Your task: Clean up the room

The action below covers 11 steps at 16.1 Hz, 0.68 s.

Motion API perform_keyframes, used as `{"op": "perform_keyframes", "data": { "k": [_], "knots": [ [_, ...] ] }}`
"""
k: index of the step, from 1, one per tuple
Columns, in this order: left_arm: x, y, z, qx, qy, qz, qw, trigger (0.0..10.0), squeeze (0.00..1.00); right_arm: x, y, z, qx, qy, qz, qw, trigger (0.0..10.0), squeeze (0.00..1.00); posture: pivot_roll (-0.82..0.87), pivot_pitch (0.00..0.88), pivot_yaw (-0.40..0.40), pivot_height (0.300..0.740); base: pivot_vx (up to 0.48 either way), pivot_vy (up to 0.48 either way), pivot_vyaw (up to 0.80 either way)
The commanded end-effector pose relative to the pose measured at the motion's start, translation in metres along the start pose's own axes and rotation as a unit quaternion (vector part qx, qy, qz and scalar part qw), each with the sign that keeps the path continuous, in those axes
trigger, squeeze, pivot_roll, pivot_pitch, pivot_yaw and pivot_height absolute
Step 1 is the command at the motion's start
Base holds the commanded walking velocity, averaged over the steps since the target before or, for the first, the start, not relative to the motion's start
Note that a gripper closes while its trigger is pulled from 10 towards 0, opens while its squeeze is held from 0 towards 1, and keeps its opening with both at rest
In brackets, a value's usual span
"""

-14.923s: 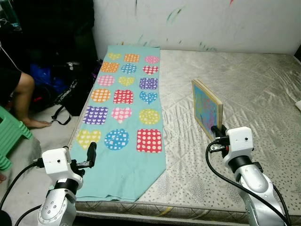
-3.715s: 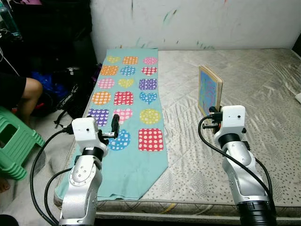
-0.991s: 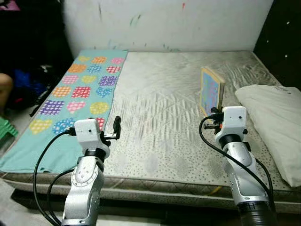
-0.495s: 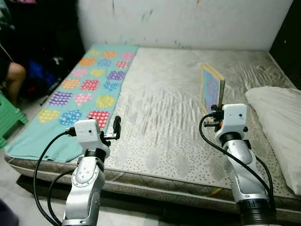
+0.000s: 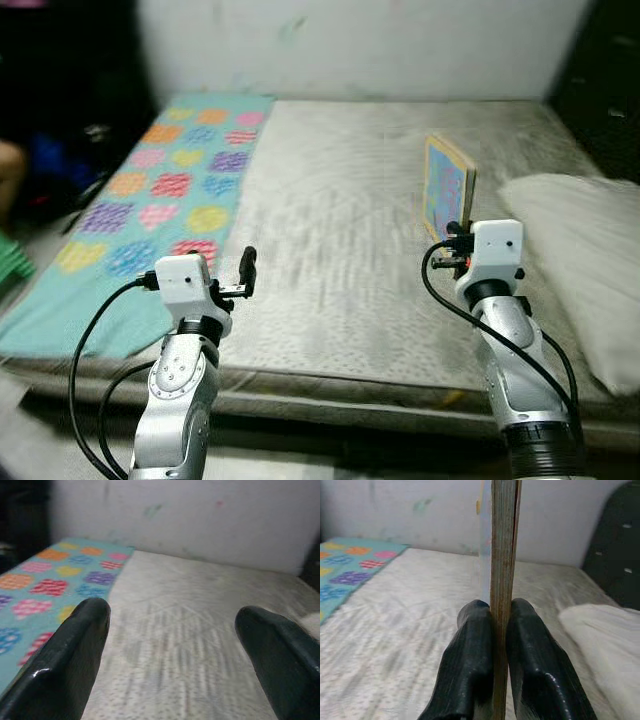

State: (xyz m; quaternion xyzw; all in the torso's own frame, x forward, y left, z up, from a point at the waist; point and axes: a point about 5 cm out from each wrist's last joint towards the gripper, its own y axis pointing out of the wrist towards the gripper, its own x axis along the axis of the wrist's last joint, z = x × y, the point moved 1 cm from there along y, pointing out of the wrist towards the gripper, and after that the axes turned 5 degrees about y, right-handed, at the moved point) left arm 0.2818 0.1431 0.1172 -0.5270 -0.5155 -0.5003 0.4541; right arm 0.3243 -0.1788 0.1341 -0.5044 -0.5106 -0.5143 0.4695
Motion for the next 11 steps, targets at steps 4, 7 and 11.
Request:
{"op": "perform_keyframes", "data": {
  "k": [4, 7, 11],
  "knots": [
    [0.0066, -0.0005, -0.001, -0.009, 0.001, -0.014, 1.0, 10.0, 0.0, 0.011, 0.0016, 0.0022, 0.0, 0.005, -0.024, 1.0, 10.0, 0.0, -0.04, 0.0, 0.041, 0.74, 0.061, 0.0, -0.14],
    [0.0074, -0.0006, -0.0027, -0.015, 0.002, -0.016, 1.0, 10.0, 0.0, 0.0109, 0.0012, 0.002, -0.001, 0.004, -0.025, 1.0, 10.0, 0.0, -0.04, 0.0, 0.041, 0.74, 0.304, 0.0, 0.0],
    [0.0076, -0.0001, -0.0034, -0.018, 0.003, -0.017, 1.0, 10.0, 0.0, 0.0108, 0.0016, 0.0021, -0.001, 0.004, -0.025, 1.0, 10.0, 0.0, -0.04, 0.0, 0.043, 0.74, 0.331, 0.0, 0.0]
  ]
}}
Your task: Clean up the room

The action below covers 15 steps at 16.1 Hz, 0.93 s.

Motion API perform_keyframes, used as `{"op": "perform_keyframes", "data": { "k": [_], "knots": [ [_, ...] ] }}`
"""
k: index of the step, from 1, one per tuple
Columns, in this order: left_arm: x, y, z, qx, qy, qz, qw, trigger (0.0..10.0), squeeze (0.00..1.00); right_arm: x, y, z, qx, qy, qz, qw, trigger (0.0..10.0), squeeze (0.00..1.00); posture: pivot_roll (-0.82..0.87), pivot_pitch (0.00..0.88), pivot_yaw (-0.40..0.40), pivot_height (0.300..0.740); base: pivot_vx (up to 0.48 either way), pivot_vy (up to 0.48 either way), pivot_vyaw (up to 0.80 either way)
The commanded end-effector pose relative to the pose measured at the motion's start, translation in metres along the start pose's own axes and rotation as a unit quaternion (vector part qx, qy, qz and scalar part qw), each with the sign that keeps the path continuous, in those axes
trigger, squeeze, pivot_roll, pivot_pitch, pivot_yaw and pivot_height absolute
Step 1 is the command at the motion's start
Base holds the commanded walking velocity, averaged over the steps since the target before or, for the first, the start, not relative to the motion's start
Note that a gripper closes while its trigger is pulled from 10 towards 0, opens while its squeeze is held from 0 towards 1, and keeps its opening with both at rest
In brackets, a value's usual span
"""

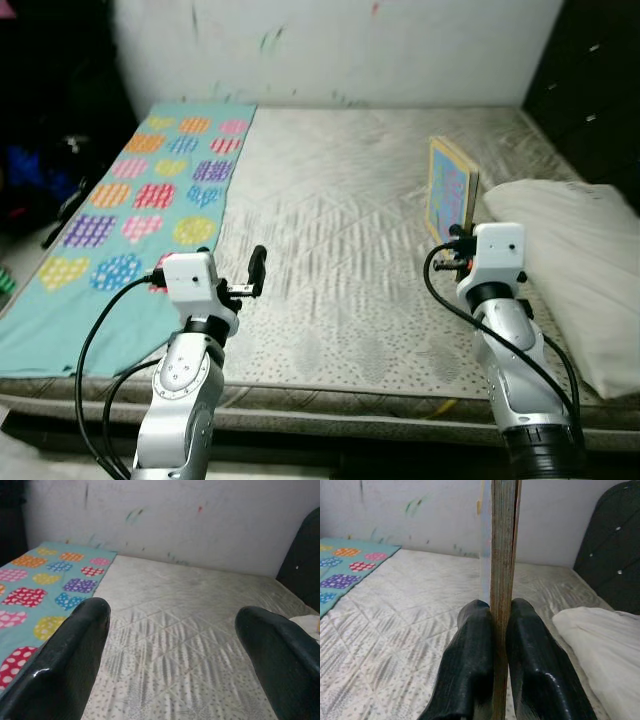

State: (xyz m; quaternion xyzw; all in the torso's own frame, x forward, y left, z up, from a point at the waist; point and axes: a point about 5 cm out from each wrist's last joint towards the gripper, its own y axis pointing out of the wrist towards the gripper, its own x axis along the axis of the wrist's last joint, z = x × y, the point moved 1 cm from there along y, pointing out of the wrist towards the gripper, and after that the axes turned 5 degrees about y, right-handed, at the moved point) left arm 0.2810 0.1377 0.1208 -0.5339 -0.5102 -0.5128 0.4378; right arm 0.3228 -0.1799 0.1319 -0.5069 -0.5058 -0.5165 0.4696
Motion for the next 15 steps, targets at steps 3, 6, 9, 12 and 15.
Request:
{"op": "perform_keyframes", "data": {
  "k": [3, 6, 9, 12, 15],
  "knots": [
    [0.0045, 0.0003, 0.002, 0.002, 0.005, -0.009, 1.0, 10.0, 0.0, 0.0133, 0.0035, 0.0032, 0.004, 0.001, -0.028, 1.0, 10.0, 0.0, -0.04, 0.0, 0.041, 0.74, 0.359, 0.0, 0.0],
    [0.004, 0.0001, 0.0021, 0.003, 0.004, -0.008, 1.0, 10.0, 0.0, 0.0133, 0.0035, 0.003, 0.004, 0.001, -0.029, 1.0, 10.0, 0.0, -0.04, 0.0, 0.041, 0.74, 0.346, 0.0, 0.0],
    [0.0033, 0.0005, 0.0024, 0.005, 0.004, -0.005, 1.0, 10.0, 0.0, 0.0135, 0.0033, 0.0026, 0.002, 0.0, -0.029, 1.0, 10.0, 0.0, -0.04, 0.0, 0.044, 0.74, 0.295, 0.0, 0.0],
    [-0.0025, 0.0019, 0.0054, 0.036, -0.016, 0.015, 0.999, 10.0, 0.0, 0.0134, 0.0034, 0.002, 0.001, -0.001, -0.029, 1.0, 10.0, 0.0, -0.04, 0.0, 0.044, 0.74, 0.0, 0.0, 0.0],
    [-0.003, 0.0023, 0.0056, 0.032, -0.012, 0.015, 0.999, 10.0, 0.0, 0.0133, 0.0037, 0.0021, 0.001, -0.001, -0.029, 1.0, 10.0, 0.0, -0.04, 0.0, 0.043, 0.74, 0.0, 0.0, 0.0]
  ]
}}
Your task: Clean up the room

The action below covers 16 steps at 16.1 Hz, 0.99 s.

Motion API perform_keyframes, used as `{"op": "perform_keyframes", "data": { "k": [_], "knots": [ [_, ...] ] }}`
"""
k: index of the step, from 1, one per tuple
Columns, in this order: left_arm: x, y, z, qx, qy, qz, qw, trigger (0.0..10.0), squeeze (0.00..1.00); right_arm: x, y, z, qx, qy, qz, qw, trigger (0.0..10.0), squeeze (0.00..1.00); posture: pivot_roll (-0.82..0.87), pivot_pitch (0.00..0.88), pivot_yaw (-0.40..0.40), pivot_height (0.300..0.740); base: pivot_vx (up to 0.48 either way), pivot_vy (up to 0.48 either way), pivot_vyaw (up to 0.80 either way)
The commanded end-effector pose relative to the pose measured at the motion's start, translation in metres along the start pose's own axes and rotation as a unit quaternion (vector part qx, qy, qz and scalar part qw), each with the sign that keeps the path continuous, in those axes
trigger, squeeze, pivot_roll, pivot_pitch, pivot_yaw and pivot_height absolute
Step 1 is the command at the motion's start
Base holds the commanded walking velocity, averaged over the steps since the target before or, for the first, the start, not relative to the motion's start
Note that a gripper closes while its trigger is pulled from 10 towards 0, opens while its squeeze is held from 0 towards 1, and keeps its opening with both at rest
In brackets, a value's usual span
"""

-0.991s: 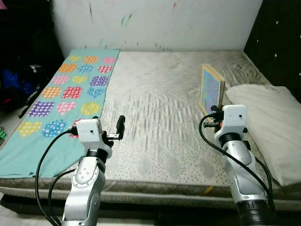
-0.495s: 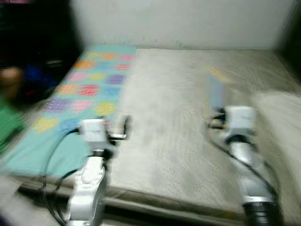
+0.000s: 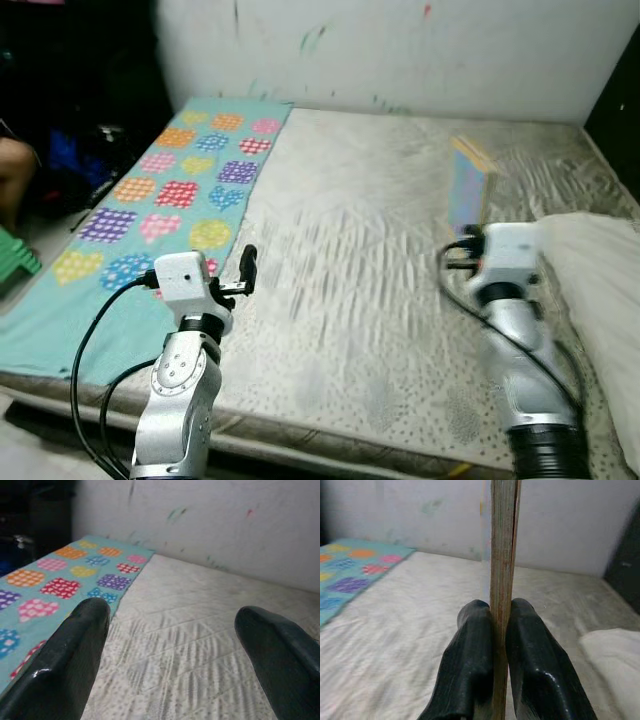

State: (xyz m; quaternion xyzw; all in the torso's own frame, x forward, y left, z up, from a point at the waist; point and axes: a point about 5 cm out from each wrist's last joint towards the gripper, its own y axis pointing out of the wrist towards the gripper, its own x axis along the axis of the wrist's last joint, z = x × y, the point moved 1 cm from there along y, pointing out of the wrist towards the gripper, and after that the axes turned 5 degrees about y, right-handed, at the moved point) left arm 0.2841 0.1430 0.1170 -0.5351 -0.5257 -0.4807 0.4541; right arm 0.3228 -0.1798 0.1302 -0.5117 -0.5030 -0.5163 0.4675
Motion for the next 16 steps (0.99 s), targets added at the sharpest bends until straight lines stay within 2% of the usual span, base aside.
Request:
{"op": "perform_keyframes", "data": {
  "k": [1, 9, 16],
  "knots": [
    [0.0004, -0.0001, -0.0005, 0.0, 0.004, 0.001, 1.0, 10.0, 0.0, 0.015, 0.0036, 0.002, 0.005, 0.001, -0.032, 0.999, 10.0, 0.0, -0.04, 0.0, 0.043, 0.74, 0.0, 0.0, 0.0],
    [-0.0004, -0.0004, -0.0024, -0.004, 0.011, 0.005, 1.0, 10.0, 0.0, 0.0161, 0.0045, 0.0015, 0.005, 0.0, -0.032, 0.999, 10.0, 0.0, -0.04, 0.0, 0.041, 0.74, 0.0, 0.0, 0.0],
    [-0.0014, -0.0018, -0.0032, -0.005, 0.011, 0.006, 1.0, 10.0, 0.0, 0.0161, 0.0039, 0.0012, 0.005, 0.0, -0.032, 0.999, 10.0, 0.0, -0.04, 0.0, 0.039, 0.74, 0.0, -0.262, 0.0]
  ]
}}
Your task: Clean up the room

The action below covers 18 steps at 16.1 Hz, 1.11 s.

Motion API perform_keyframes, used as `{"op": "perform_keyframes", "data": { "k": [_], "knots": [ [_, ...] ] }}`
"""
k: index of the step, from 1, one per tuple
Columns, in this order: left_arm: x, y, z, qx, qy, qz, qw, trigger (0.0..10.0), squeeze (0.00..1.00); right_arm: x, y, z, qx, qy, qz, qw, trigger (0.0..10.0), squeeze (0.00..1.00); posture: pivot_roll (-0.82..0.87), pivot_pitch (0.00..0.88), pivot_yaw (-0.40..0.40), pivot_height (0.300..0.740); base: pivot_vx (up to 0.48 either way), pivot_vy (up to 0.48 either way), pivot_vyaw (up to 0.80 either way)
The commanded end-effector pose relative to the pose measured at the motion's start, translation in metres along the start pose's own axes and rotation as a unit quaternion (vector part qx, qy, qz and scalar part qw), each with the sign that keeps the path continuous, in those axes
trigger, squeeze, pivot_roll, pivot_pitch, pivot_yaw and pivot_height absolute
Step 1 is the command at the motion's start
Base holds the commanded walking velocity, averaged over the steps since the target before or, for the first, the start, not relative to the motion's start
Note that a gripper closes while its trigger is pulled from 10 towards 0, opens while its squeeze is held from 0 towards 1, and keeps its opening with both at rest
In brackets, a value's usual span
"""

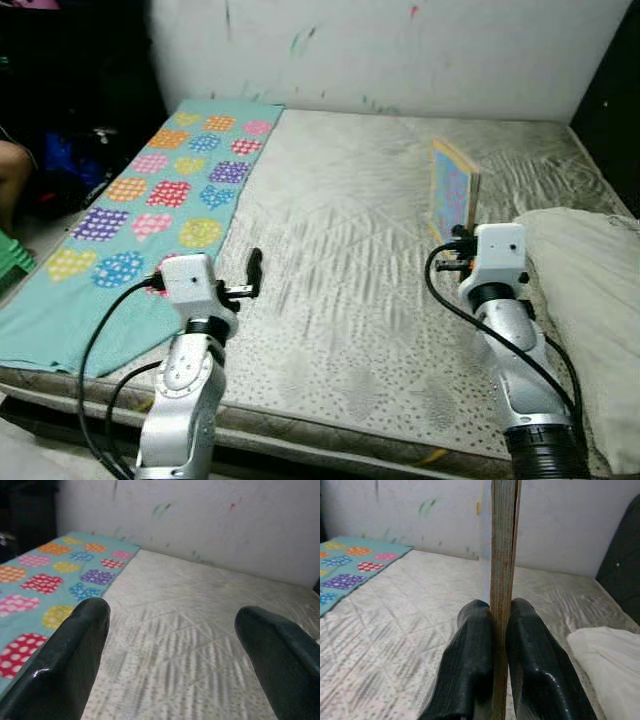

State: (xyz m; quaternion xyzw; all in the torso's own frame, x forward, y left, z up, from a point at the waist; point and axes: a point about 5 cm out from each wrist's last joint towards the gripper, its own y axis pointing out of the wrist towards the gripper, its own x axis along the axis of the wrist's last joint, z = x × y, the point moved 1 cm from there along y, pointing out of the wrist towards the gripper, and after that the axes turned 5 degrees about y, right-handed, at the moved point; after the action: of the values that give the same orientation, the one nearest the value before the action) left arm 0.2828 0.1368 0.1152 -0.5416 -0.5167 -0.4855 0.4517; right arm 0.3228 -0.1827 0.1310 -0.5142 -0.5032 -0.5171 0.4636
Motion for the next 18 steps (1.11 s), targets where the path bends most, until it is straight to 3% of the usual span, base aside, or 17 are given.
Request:
{"op": "perform_keyframes", "data": {
  "k": [1, 6, 18],
  "knots": [
    [0.001, -0.0009, 0.0027, 0.006, 0.008, 0.002, 1.0, 10.0, 0.0, 0.0155, 0.0036, 0.004, 0.008, 0.004, -0.031, 0.999, 10.0, 0.0, -0.04, 0.0, 0.038, 0.74, 0.0, -0.262, 0.0],
    [0.0005, -0.0006, 0.0018, 0.006, 0.007, 0.001, 1.0, 10.0, 0.0, 0.0161, 0.0046, 0.0029, 0.007, 0.002, -0.032, 0.999, 10.0, 0.0, -0.04, 0.0, 0.036, 0.74, 0.0, -0.308, 0.0],
    [0.0007, -0.0021, -0.0001, 0.003, -0.01, -0.002, 1.0, 10.0, 0.0, 0.0166, 0.0059, 0.0018, 0.006, 0.002, -0.031, 0.999, 10.0, 0.0, -0.04, 0.0, 0.033, 0.74, 0.0, 0.0, 0.0]
  ]
}}
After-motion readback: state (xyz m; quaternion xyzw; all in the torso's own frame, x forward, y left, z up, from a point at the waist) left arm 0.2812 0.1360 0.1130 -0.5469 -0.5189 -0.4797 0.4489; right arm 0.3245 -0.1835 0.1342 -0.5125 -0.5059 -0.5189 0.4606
